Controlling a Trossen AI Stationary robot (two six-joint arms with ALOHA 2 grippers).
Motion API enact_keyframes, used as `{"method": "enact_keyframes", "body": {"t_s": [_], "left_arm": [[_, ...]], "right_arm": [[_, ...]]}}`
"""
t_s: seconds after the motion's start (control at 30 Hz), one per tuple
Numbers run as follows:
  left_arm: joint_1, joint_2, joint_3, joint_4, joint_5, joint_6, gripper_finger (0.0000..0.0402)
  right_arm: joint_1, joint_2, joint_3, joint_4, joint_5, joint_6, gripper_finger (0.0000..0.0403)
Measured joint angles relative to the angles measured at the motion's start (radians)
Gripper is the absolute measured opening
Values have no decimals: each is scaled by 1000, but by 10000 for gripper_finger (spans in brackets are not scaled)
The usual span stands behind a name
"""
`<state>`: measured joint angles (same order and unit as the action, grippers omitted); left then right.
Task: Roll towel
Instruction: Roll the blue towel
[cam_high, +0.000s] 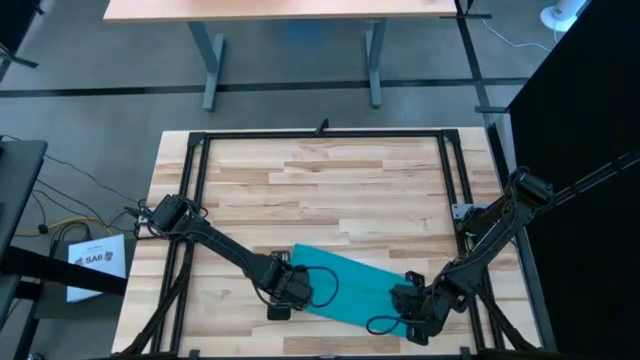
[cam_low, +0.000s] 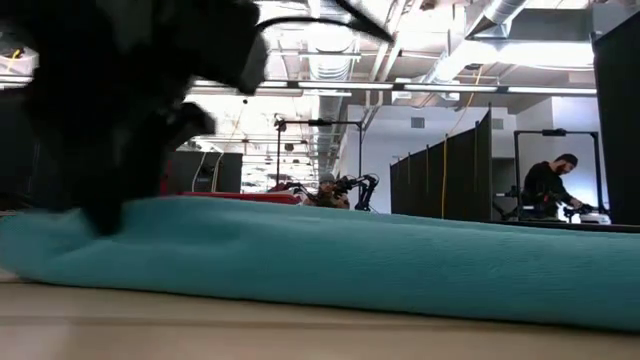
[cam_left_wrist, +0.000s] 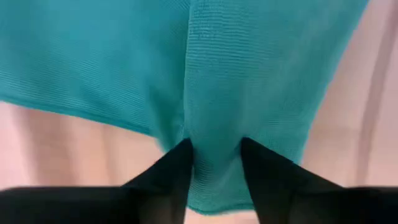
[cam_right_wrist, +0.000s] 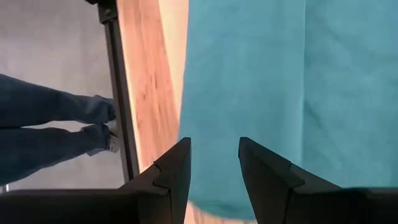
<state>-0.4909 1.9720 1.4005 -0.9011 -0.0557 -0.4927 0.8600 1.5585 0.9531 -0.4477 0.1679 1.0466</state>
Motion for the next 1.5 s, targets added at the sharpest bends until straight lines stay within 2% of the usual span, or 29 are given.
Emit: {"method": "enact_keyframes", "body": {"t_s": [0.17, 0.33, 0.43, 0.53, 0.7, 0.93, 1.07, 1.23, 1.43, 1.5], "left_arm": [[-12, 1, -56, 41, -6, -22, 77], [-12, -7, 29, -46, -201, -26, 78], [-11, -12, 75, -63, -246, 34, 87], [-4, -11, 93, -76, -243, 66, 94], [-1, -11, 84, -164, -197, 17, 98], [-1, -11, 81, -128, -189, 9, 98], [3, -11, 81, -88, -189, 9, 98], [5, -11, 81, -85, -189, 9, 98], [5, -8, 80, -98, -176, -10, 98], [5, -8, 58, -79, -163, -24, 98]], "right_arm": [[8, 0, 0, -3, -1, 0, 123], [6, 0, 0, -3, -1, 0, 123], [6, 0, 0, -4, -1, 0, 123], [3, 0, 0, -3, -1, 2, 123], [2, 0, 0, -3, -1, 11, 123], [-12, 5, 0, 31, 2, -22, 123], [-41, 68, -1, 45, 2, -34, 115], [-53, 173, -2, 22, -10, -24, 75], [-1, 214, 3, -8, 4, 33, 14], [20, 222, 3, -11, 16, 58, 4]]}}
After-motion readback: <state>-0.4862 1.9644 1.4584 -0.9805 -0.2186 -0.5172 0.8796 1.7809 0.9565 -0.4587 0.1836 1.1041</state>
